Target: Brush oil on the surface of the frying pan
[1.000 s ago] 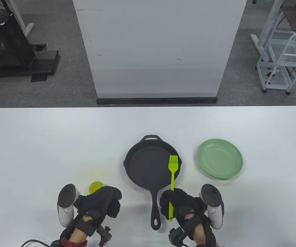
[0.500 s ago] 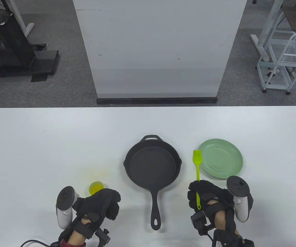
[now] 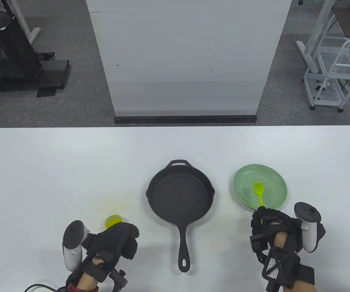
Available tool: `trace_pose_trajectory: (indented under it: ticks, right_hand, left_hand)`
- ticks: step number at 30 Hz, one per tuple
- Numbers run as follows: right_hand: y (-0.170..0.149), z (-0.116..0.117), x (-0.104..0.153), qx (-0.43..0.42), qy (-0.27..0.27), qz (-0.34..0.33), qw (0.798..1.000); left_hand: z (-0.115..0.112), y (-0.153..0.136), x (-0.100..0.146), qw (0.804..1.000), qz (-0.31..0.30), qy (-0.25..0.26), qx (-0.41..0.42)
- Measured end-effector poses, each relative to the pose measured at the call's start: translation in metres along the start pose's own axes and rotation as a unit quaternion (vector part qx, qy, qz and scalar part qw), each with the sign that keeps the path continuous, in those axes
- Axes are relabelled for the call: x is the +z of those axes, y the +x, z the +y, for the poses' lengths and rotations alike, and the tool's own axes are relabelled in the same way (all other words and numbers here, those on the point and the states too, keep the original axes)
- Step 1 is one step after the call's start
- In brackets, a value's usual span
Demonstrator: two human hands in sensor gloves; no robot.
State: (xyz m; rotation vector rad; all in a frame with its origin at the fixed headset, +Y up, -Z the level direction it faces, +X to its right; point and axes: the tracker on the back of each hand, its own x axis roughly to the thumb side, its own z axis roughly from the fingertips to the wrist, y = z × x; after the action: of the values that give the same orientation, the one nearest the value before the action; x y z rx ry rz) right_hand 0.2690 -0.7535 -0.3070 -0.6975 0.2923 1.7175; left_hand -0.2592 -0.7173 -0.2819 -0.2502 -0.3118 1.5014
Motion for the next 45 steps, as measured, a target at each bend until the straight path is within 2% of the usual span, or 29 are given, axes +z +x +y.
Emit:
trace_pose_trajectory:
  ticks: [12,18,32,39,41,45]
  right_hand:
    - [-0.005,0.004,-0.020,0.032,-0.001,0.052,0.998]
    - [-0.006,-0.003,-0.012,0.041,-0.015,0.055,0.998]
    - [0.002,0.000,0.013,0.161,-0.031,0.016,0.986]
    - [0.012,-0.002,0.049,0.204,-0.056,-0.077,0.974]
    - [0.018,0.002,0.064,0.218,-0.054,-0.116,0.967]
    - [0.030,0.017,0.091,0.239,-0.052,-0.190,0.951]
  left_hand:
    - [0.000,0.000,0.000,1.000,0.004,-0.002,-0.004]
    - [-0.001,0.000,0.000,1.000,0.007,-0.003,-0.004]
    - [-0.002,-0.001,0.000,1.000,0.008,-0.008,-0.007]
    - [-0.003,0.003,0.001,0.999,-0.002,0.005,-0.048]
    - [-0.006,0.010,0.004,0.992,-0.017,0.025,-0.124]
    - [-0.011,0.023,0.007,0.977,-0.041,0.040,-0.205]
